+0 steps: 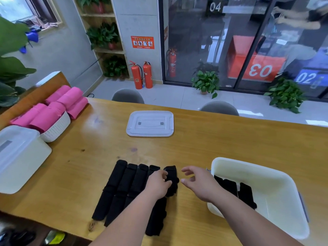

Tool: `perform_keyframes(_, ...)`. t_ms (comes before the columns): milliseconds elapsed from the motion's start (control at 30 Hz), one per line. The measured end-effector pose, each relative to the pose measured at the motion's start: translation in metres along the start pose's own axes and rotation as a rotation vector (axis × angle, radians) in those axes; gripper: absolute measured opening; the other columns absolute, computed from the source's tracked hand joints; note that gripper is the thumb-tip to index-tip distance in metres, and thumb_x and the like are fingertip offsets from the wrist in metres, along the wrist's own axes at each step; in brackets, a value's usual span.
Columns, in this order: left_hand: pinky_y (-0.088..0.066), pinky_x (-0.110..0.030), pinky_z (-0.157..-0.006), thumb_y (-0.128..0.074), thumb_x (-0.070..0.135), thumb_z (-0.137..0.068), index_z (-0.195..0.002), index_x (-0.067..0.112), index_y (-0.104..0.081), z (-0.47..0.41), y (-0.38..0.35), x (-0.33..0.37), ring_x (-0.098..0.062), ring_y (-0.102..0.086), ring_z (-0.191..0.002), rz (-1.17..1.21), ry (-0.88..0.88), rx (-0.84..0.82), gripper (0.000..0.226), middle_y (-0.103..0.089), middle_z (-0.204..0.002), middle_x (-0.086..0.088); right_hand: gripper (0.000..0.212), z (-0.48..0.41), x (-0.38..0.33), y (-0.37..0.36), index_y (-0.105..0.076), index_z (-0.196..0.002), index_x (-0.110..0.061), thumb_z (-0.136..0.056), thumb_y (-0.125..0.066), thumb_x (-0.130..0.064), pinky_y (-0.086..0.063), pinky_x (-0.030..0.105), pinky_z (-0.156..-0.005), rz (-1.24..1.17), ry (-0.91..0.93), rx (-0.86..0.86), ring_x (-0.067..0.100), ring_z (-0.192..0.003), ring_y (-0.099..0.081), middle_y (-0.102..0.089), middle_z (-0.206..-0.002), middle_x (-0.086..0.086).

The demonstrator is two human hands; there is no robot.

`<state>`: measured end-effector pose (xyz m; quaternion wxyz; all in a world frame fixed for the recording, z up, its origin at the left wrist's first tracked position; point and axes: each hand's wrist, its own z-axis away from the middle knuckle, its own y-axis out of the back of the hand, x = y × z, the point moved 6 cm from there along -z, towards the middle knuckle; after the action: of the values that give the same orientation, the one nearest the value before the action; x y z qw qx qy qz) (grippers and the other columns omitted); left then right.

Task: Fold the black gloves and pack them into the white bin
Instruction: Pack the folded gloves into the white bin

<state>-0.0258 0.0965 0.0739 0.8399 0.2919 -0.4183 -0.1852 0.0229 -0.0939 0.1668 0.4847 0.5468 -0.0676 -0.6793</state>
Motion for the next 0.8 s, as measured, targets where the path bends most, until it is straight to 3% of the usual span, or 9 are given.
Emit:
perform_keyframes(167,-0.056,-0.031,-0.092,-0.073,0.036,-0.099,-0.145,0.015,-0.055,-0.013,-0.006,0.010,-0.023,-0.066,-0.117,-0.173,0.061,0.031,0.054,-0.067,-0.132,-0.005,0.039,-0.001,-0.001,0.006,-0.060,-0.138,-0.039,-0.100,-0.069,-0.039,-0.056,0.028,-0.090,-0.004,0.014,0.027,-0.003,-0.101,-0.063,-0.061,-0.124,-0.021)
perform_keyframes(367,-0.055,-0.031,-0.074,-0.073,0.036,-0.098,-0.126,0.013,-0.054,-0.024,-0.019,0.022,-0.021,-0.064,-0.093,-0.351,0.080,-0.004,0.042,-0.065,-0.113,-0.004,0.036,0.000,0.004,0.014,-0.060,-0.136,-0.040,-0.101,-0.067,-0.038,-0.052,0.018,-0.080,-0.041,0.021,0.043,-0.006,-0.100,-0.062,-0.060,-0.125,-0.023)
perform_keyframes(533,-0.056,-0.030,-0.073,-0.082,0.032,-0.088,-0.113,0.016,-0.059,-0.027,-0.021,0.013,-0.018,-0.066,-0.090,-0.120,0.145,-0.002,0.037,-0.067,-0.100,0.001,0.030,0.000,0.009,0.019,-0.063,-0.128,-0.045,-0.100,-0.069,-0.036,-0.051,0.016,-0.076,-0.096,0.025,0.076,-0.007,-0.100,-0.064,-0.062,-0.122,-0.024)
perform_keyframes(733,-0.060,-0.033,-0.074,-0.093,0.025,-0.078,-0.113,0.019,-0.072,-0.025,-0.023,0.011,-0.017,-0.072,-0.083,0.252,0.150,-0.080,0.041,-0.074,-0.101,-0.001,0.028,-0.002,0.013,0.024,-0.066,-0.125,-0.043,-0.099,-0.071,-0.035,-0.054,0.017,-0.079,-0.158,0.009,0.101,-0.006,-0.098,-0.065,-0.066,-0.117,-0.024)
perform_keyframes(800,-0.063,-0.035,-0.070,-0.093,0.020,-0.078,-0.112,0.017,-0.072,-0.020,-0.018,0.016,-0.021,-0.071,-0.073,0.392,0.134,-0.114,0.040,-0.076,-0.104,-0.008,0.028,-0.003,0.012,0.028,-0.066,-0.126,-0.042,-0.099,-0.070,-0.036,-0.052,0.014,-0.068,-0.165,0.015,0.100,-0.005,-0.096,-0.066,-0.066,-0.117,-0.024)
